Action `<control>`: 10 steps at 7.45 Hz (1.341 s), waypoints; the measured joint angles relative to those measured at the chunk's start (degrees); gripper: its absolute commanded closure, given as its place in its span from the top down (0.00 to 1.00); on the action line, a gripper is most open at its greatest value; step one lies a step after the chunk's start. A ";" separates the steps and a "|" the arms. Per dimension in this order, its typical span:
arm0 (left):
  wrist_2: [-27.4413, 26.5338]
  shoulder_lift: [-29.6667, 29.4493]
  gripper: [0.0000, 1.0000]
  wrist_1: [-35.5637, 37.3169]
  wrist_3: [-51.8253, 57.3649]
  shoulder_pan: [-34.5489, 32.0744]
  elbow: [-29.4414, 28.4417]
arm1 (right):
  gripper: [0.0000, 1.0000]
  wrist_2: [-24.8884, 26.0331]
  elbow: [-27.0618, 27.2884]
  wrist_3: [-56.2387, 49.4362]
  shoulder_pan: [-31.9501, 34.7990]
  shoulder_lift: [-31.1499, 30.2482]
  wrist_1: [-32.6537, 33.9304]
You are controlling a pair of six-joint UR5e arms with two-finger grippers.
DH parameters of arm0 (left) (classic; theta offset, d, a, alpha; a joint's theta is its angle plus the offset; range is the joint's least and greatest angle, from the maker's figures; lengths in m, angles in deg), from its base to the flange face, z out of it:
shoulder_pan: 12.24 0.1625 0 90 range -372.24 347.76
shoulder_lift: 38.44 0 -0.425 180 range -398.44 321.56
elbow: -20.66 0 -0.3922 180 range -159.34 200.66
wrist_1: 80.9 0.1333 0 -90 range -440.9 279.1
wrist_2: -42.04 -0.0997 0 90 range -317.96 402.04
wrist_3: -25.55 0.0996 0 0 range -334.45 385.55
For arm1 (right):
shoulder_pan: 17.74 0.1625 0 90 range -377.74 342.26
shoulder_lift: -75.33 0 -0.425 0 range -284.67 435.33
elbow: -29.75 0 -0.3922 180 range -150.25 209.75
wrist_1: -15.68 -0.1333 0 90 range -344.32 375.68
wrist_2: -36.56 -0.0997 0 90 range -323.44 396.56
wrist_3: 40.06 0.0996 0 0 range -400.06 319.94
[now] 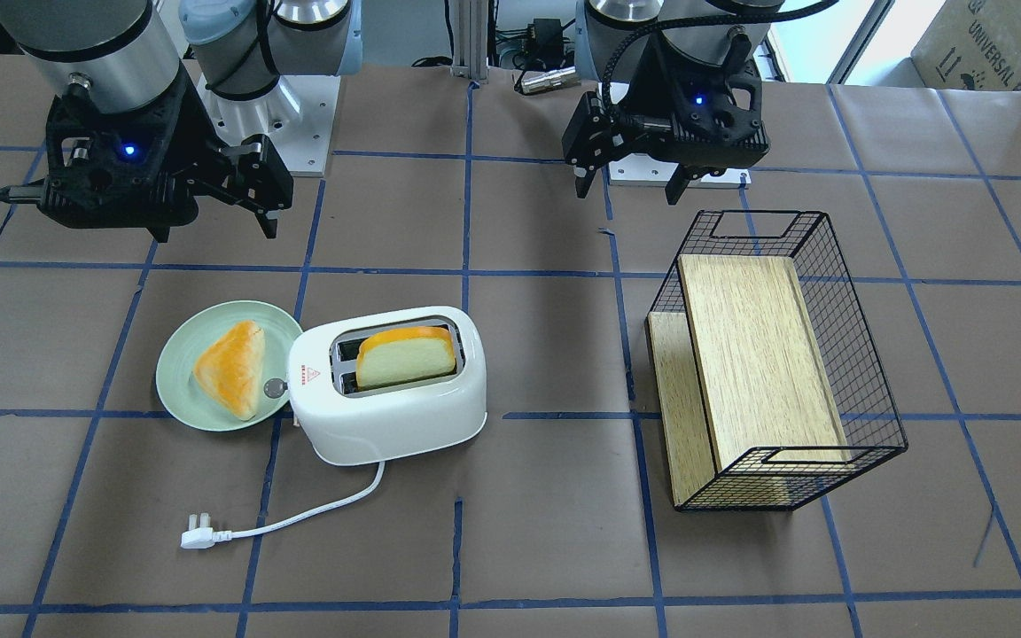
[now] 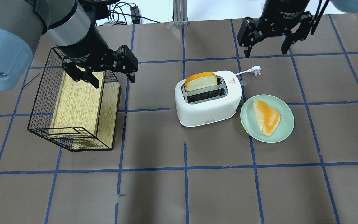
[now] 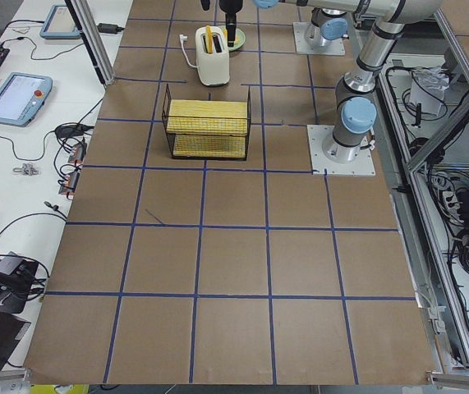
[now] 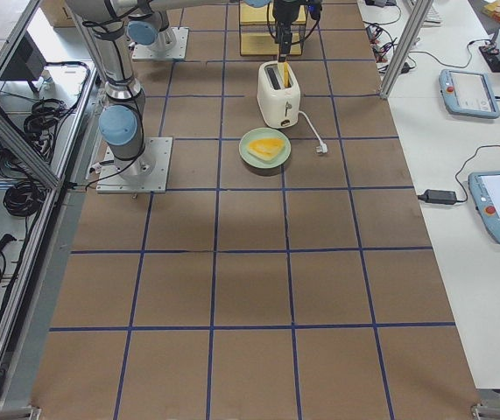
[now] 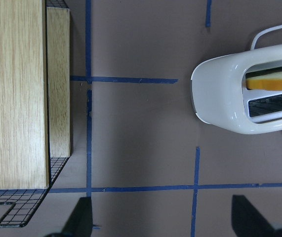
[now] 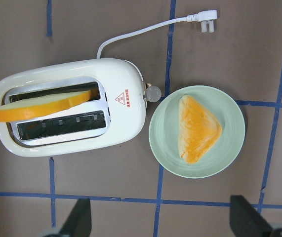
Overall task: Press toaster with right arm
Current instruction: 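Move the right gripper over the white toaster's lever side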
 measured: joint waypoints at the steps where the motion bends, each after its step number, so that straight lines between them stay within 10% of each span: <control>1: 0.00 0.00 1.00 0.00 0.00 0.00 -0.01 | 1.00 0.00 0.01 0.00 -0.04 0.01 -0.03; 9: 0.00 0.00 1.00 0.00 0.00 0.00 0.04 | 1.00 0.02 0.10 0.75 -0.22 0.15 -0.03; 10: 0.00 0.00 1.00 0.00 0.00 0.00 0.04 | 0.87 0.00 0.14 2.02 -0.31 0.18 -0.05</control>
